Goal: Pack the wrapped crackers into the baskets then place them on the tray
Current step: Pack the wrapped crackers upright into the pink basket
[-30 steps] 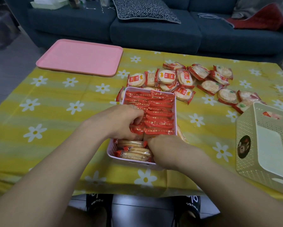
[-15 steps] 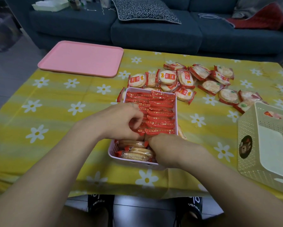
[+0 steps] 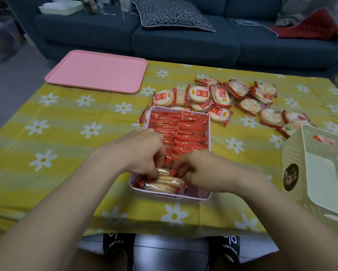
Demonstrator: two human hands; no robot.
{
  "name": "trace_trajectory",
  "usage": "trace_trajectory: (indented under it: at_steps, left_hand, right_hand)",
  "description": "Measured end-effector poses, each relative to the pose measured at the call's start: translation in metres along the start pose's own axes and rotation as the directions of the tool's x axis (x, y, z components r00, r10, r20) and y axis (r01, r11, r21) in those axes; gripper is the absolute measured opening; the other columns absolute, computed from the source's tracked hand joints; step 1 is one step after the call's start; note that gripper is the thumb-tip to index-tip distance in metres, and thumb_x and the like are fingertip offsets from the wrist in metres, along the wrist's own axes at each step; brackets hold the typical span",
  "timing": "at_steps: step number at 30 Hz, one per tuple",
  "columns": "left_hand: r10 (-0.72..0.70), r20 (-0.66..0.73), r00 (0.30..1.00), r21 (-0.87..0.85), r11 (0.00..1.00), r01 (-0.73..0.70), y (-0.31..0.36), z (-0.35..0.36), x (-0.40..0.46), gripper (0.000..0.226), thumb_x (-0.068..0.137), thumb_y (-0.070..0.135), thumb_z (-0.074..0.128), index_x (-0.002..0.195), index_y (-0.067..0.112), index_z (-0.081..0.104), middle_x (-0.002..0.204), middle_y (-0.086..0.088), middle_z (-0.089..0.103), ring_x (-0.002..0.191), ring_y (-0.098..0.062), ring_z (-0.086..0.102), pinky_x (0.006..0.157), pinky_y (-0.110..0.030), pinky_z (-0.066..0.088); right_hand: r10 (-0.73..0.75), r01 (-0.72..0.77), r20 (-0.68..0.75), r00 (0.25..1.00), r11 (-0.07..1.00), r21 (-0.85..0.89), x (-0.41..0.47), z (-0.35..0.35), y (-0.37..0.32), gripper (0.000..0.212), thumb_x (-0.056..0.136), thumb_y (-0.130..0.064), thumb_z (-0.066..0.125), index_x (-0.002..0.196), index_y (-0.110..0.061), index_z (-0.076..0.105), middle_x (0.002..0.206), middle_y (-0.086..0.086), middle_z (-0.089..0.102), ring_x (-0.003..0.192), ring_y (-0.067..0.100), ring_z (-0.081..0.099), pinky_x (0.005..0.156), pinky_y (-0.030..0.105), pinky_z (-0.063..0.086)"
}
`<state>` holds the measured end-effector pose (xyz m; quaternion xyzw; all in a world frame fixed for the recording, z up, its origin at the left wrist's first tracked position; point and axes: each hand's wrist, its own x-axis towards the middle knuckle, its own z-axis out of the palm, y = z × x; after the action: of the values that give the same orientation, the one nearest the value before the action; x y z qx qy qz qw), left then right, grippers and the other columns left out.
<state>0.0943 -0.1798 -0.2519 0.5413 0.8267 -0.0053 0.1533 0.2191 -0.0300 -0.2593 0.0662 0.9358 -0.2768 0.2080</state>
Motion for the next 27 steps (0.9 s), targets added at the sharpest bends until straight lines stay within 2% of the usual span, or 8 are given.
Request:
trace_trajectory:
  at_steps: [5, 9, 14, 18, 21, 24, 26, 27]
  left_hand:
    - [0.026, -0.027, 0.999, -0.087, 0.996, -0.028, -0.006, 0.001, 0.000, 0.009, 0.076, 0.036, 0.079, 0.082, 0.030, 0.077, 0.082, 0.012, 0.048, 0.085, -0.006, 0.042, 0.084, -0.032, 0.042]
    - [0.061, -0.062, 0.996, -0.157, 0.985, -0.070, -0.008, 0.005, 0.000, 0.004, 0.079, 0.025, 0.074, 0.080, 0.028, 0.076, 0.082, 0.010, 0.051, 0.084, -0.009, 0.047, 0.081, -0.036, 0.044]
    - [0.116, -0.134, 0.984, -0.326, 0.933, -0.155, -0.008, 0.005, -0.001, 0.007, 0.079, 0.023, 0.066, 0.082, 0.026, 0.072, 0.084, 0.009, 0.057, 0.083, -0.011, 0.055, 0.077, -0.038, 0.046]
    - [0.088, -0.133, 0.987, -0.410, 0.902, -0.135, -0.009, 0.006, -0.002, 0.007, 0.084, 0.022, 0.066, 0.083, 0.027, 0.071, 0.084, 0.011, 0.065, 0.081, -0.007, 0.060, 0.075, -0.034, 0.049]
    - [0.017, -0.118, 0.993, -0.491, 0.868, -0.073, -0.012, 0.003, -0.005, 0.007, 0.083, 0.026, 0.067, 0.088, 0.028, 0.071, 0.084, 0.011, 0.070, 0.081, -0.005, 0.063, 0.074, -0.026, 0.050]
    - [-0.035, -0.075, 0.997, -0.543, 0.840, -0.011, -0.016, 0.000, -0.008, 0.018, 0.072, 0.029, 0.069, 0.090, 0.029, 0.070, 0.086, 0.009, 0.070, 0.078, -0.005, 0.061, 0.066, -0.020, 0.046]
    - [-0.032, -0.070, 0.997, -0.524, 0.852, -0.010, -0.016, -0.001, -0.008, 0.023, 0.065, 0.030, 0.067, 0.087, 0.030, 0.067, 0.085, 0.007, 0.068, 0.073, -0.006, 0.058, 0.063, -0.023, 0.045]
    - [-0.024, -0.076, 0.997, -0.516, 0.857, -0.019, -0.016, -0.001, -0.008, 0.021, 0.064, 0.028, 0.067, 0.085, 0.032, 0.066, 0.083, 0.006, 0.067, 0.070, -0.005, 0.056, 0.062, -0.023, 0.044]
  right_hand:
    - [-0.027, 0.029, -0.015, 1.000, 0.996, 0.087, 0.002, -0.002, 0.004, 0.040, 0.083, -0.004, 0.051, 0.111, -0.024, 0.070, 0.101, -0.006, 0.074, 0.096, 0.010, 0.068, 0.090, 0.035, 0.056]
    - [-0.043, 0.043, -0.003, 0.999, 0.985, 0.166, 0.003, -0.002, 0.007, 0.036, 0.084, -0.012, 0.061, 0.117, -0.026, 0.069, 0.105, -0.009, 0.073, 0.098, 0.005, 0.067, 0.093, 0.031, 0.054]
    - [-0.089, 0.097, -0.051, 0.995, 0.981, 0.170, 0.002, -0.004, 0.003, 0.020, 0.083, -0.045, 0.066, 0.100, -0.034, 0.069, 0.086, -0.011, 0.071, 0.079, 0.007, 0.064, 0.075, 0.028, 0.053]
    - [-0.107, 0.129, -0.145, 0.984, 0.980, 0.149, 0.004, -0.002, 0.006, 0.008, 0.086, -0.031, 0.072, 0.085, -0.025, 0.066, 0.079, -0.006, 0.071, 0.075, 0.009, 0.066, 0.072, 0.034, 0.054]
    - [-0.104, 0.126, -0.134, 0.986, 0.977, 0.169, 0.004, -0.004, 0.010, 0.005, 0.088, -0.022, 0.070, 0.085, -0.020, 0.066, 0.079, -0.002, 0.073, 0.075, 0.014, 0.069, 0.075, 0.041, 0.056]
    - [-0.069, 0.104, -0.135, 0.988, 0.955, 0.278, 0.001, -0.008, 0.014, 0.003, 0.090, -0.015, 0.068, 0.089, -0.014, 0.065, 0.082, 0.006, 0.074, 0.079, 0.028, 0.071, 0.078, 0.050, 0.058]
    - [-0.052, 0.090, -0.120, 0.991, 0.938, 0.334, -0.002, -0.013, 0.014, 0.003, 0.092, -0.010, 0.066, 0.093, -0.008, 0.064, 0.087, 0.014, 0.074, 0.082, 0.036, 0.071, 0.075, 0.050, 0.059]
    - [-0.049, 0.085, -0.110, 0.993, 0.934, 0.348, -0.004, -0.016, 0.013, 0.004, 0.093, -0.009, 0.065, 0.095, -0.005, 0.064, 0.089, 0.017, 0.073, 0.081, 0.037, 0.071, 0.068, 0.045, 0.060]
